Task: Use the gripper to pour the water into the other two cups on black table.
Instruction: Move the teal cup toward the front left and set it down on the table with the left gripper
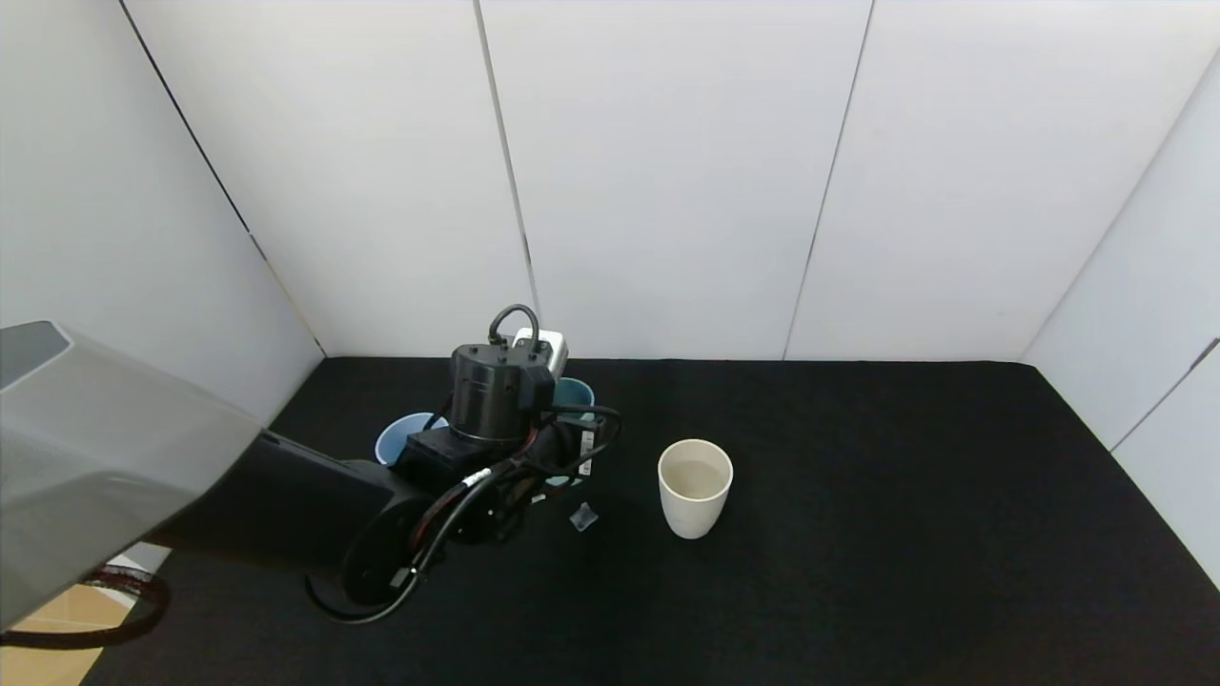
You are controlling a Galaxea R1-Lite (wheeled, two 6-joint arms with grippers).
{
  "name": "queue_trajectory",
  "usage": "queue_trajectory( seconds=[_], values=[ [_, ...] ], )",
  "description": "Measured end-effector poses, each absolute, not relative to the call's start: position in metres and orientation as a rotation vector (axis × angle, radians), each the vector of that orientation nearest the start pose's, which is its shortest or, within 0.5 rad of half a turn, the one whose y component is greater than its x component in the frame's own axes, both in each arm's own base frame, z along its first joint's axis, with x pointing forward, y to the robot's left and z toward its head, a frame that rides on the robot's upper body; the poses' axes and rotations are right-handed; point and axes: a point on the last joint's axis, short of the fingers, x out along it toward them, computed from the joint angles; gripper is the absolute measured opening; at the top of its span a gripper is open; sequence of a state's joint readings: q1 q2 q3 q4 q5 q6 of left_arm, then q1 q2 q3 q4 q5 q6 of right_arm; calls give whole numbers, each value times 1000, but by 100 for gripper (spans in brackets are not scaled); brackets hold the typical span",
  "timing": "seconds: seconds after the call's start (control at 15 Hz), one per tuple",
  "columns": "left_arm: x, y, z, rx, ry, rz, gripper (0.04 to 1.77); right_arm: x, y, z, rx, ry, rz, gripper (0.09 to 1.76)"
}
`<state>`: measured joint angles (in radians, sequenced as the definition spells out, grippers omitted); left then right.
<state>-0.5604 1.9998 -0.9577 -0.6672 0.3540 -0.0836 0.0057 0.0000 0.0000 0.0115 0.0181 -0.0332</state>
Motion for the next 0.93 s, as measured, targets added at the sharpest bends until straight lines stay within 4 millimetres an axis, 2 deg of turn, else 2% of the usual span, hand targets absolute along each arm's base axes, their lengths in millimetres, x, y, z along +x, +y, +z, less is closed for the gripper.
queue_trajectory(
  seconds=[0.93],
  values=[
    [324, -201, 74, 84, 481, -249, 117, -23, 0, 74, -33, 11, 24, 171]
  ],
)
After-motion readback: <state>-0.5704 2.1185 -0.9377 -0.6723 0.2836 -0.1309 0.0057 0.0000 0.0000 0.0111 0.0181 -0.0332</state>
